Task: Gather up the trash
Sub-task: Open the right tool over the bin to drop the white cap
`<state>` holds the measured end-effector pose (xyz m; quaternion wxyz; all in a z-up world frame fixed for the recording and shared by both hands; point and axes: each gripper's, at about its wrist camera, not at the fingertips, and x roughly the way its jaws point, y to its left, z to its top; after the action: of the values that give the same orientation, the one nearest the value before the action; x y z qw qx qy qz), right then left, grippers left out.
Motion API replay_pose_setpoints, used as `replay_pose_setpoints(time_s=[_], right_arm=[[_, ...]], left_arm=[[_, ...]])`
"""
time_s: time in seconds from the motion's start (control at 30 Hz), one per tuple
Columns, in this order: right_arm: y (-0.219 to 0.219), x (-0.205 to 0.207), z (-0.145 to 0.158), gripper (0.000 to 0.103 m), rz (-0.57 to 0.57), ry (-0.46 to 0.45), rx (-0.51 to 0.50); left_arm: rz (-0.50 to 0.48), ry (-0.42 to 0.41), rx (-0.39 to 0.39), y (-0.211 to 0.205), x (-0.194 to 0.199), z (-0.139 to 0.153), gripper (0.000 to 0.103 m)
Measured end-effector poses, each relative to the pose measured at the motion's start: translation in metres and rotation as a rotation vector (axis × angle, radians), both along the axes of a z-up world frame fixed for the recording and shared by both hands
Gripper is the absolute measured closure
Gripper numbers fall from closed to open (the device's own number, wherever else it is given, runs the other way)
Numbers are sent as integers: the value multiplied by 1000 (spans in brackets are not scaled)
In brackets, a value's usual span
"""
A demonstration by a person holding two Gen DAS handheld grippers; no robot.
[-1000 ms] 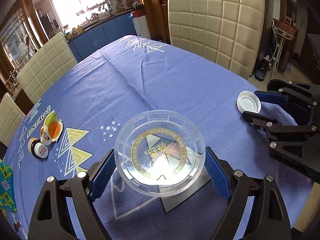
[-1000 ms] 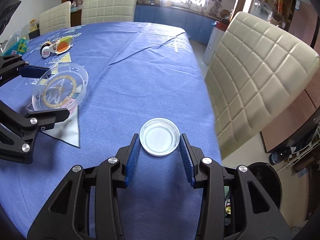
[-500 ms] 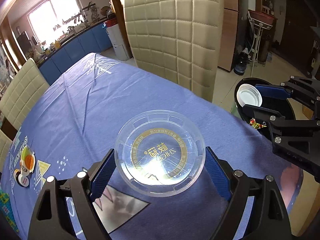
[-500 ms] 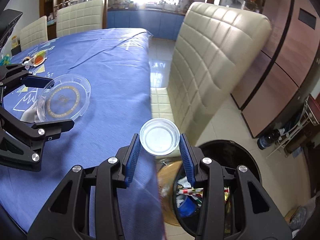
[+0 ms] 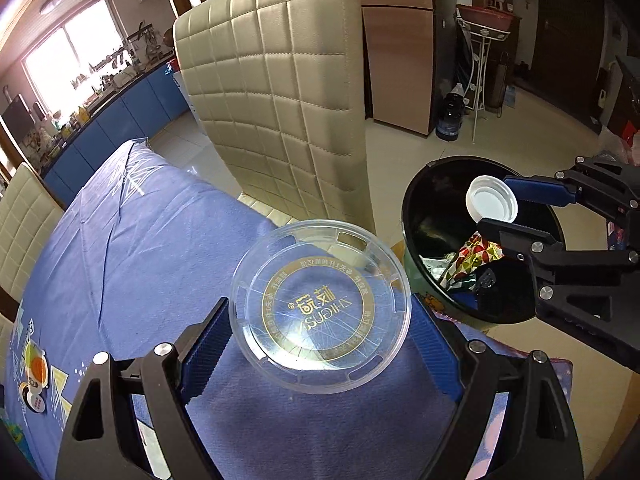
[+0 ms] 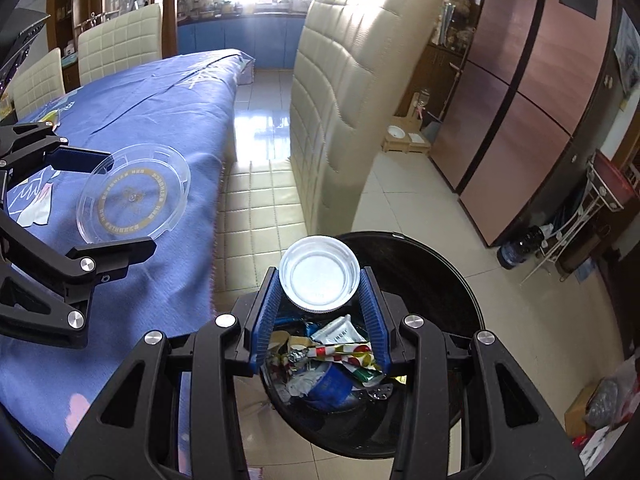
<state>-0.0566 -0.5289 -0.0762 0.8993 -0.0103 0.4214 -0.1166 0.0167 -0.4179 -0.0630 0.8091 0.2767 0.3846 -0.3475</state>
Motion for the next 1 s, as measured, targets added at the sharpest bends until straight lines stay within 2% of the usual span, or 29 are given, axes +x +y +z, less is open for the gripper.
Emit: replay_pose_setpoints(time_s=[0.37,0.8,0.9,1.0], right_arm=[[-35,-12,-9,61,-56,0,36],[-61,-18,-14,60,-97,-10,86],[-68,-22,-13,35,-120,-23,92],[-73,-23,-15,34,-158,-14,49]], left_arm=[[-61,-4,9,-40,-19,-2,19],[-92,-1,10,-63,-25,-4,19],[-98,0,10,-69,-26,-4,19],[-105,2,12,-74,-26,-6,19]])
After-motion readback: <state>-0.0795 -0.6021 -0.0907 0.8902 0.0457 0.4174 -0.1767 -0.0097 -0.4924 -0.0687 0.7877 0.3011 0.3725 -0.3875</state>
